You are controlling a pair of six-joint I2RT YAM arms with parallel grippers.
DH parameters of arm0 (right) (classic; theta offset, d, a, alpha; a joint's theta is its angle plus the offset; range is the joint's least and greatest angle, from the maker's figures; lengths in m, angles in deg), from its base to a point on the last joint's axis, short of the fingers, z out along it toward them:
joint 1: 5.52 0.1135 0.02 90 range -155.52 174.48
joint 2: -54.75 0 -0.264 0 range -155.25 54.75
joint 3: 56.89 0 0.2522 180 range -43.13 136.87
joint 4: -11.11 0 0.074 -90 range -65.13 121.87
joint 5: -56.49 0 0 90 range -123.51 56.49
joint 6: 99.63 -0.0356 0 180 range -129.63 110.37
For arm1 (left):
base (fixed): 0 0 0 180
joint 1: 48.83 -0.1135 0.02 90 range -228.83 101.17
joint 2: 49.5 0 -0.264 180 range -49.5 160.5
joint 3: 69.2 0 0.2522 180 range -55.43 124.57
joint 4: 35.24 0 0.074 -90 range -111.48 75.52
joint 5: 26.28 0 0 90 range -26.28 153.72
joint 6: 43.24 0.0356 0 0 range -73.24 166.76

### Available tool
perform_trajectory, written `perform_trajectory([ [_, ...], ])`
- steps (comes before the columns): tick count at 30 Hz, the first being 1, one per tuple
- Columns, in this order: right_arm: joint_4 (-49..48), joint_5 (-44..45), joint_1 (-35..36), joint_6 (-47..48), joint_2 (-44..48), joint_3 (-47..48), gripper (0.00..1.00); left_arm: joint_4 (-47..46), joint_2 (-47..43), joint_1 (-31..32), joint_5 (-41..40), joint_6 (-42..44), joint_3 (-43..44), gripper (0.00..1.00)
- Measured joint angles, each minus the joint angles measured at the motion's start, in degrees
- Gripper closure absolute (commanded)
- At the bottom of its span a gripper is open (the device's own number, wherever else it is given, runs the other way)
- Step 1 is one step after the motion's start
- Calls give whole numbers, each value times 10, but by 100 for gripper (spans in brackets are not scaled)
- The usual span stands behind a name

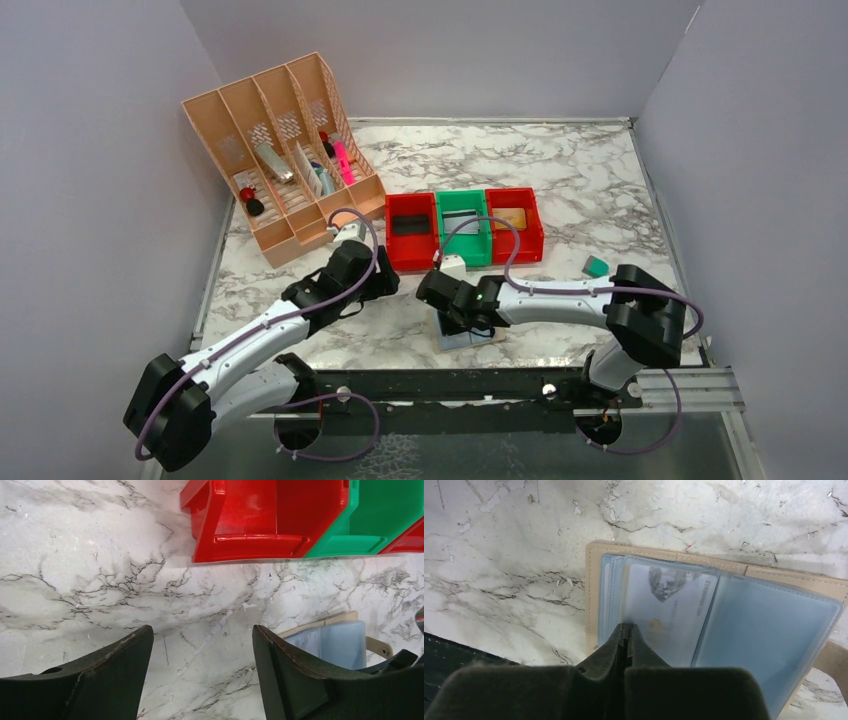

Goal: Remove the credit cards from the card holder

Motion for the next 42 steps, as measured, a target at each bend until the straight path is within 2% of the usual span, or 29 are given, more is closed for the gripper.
perform_trajectory([
  [8, -7, -2, 0, 8, 52, -30, 99, -4, 19, 0, 14, 9, 0, 24],
  [9, -7, -2, 0, 8, 62, -32, 96, -5, 19, 0, 16, 11, 0, 24],
  [12, -6, -1, -1, 4, 82, -33, 64, -8, 21, 0, 23, 14, 0, 24],
  [15, -3, 2, -2, 2, 85, -33, 49, -9, 21, 0, 25, 13, 0, 24],
  [18, 10, -3, -2, -1, 68, -20, 44, -9, 17, -1, 27, 13, 0, 24],
  [23, 23, -5, -2, -7, 25, 4, 42, -11, 5, -1, 27, 12, 0, 24],
  [26, 45, -3, -2, -8, -9, 18, 44, -12, -3, -2, 28, 9, 0, 23],
  [29, 69, 5, -2, -11, -35, 42, 55, -13, -17, -2, 30, 5, -4, 23],
  [35, 55, 6, -1, -11, -27, 35, 71, -13, -25, -2, 35, -1, -8, 23],
  [38, 29, 1, -1, -9, -7, 11, 88, -13, -25, -2, 37, -1, -8, 23],
  [42, 8, -4, -3, -8, 18, -16, 99, -13, -25, -2, 49, -3, -8, 23],
])
